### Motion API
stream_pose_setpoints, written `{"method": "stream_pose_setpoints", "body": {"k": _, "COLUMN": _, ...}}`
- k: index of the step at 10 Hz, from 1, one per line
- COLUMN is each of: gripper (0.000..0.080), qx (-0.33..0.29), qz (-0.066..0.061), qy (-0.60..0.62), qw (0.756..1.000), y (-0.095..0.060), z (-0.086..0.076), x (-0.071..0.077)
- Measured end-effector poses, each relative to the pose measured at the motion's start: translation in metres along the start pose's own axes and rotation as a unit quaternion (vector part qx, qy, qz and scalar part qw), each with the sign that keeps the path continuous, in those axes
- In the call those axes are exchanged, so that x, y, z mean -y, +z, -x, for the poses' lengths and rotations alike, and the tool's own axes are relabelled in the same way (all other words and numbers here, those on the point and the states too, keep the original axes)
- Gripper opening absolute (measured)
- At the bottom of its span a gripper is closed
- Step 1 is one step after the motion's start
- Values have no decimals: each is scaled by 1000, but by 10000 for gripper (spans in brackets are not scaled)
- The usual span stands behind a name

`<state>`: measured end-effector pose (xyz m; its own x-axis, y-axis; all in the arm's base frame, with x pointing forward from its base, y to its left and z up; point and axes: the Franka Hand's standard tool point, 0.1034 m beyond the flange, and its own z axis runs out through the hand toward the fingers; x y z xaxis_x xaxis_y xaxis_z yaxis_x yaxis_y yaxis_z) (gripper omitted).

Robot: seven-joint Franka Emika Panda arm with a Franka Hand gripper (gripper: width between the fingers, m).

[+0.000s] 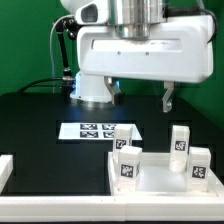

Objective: Assemble square table

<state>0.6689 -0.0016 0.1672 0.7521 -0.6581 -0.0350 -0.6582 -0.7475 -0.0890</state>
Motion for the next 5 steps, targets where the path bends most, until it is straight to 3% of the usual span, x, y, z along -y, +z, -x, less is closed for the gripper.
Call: {"method": "stream_pose_setpoints", "body": {"k": 5, "gripper": 649, "qx": 0, "qz": 1, "qy": 1, "qw": 1000, "y": 4, "z": 0, "x": -1}}
